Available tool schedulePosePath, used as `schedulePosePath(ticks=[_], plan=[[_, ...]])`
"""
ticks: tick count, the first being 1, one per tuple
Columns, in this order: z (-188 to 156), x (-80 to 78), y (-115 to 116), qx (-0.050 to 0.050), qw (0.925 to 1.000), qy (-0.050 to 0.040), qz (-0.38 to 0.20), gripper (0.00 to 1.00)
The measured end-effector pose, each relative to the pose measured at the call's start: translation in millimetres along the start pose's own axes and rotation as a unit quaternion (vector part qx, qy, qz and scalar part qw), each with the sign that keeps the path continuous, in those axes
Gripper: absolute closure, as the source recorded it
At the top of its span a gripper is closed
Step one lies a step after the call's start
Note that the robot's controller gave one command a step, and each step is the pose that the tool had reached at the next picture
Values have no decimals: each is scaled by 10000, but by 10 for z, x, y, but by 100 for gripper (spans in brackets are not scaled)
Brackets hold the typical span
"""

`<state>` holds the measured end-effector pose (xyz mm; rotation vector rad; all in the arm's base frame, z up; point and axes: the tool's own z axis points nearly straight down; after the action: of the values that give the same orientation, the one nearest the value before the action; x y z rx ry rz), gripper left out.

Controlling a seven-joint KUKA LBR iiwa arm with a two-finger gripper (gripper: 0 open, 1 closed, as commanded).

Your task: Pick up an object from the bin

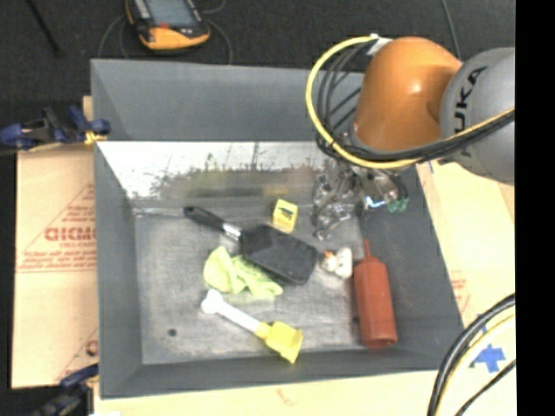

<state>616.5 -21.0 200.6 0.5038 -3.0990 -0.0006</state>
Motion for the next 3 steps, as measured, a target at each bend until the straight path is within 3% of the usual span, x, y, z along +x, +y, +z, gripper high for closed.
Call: schedulePosePath(ticks=[1,2,3], plan=[[641,-541,782,-7,9997,-21,-224,0],[621,-549,763,3,9998,-40,-213,0],[1042,-335,724,-2,10000,-48,62,0]])
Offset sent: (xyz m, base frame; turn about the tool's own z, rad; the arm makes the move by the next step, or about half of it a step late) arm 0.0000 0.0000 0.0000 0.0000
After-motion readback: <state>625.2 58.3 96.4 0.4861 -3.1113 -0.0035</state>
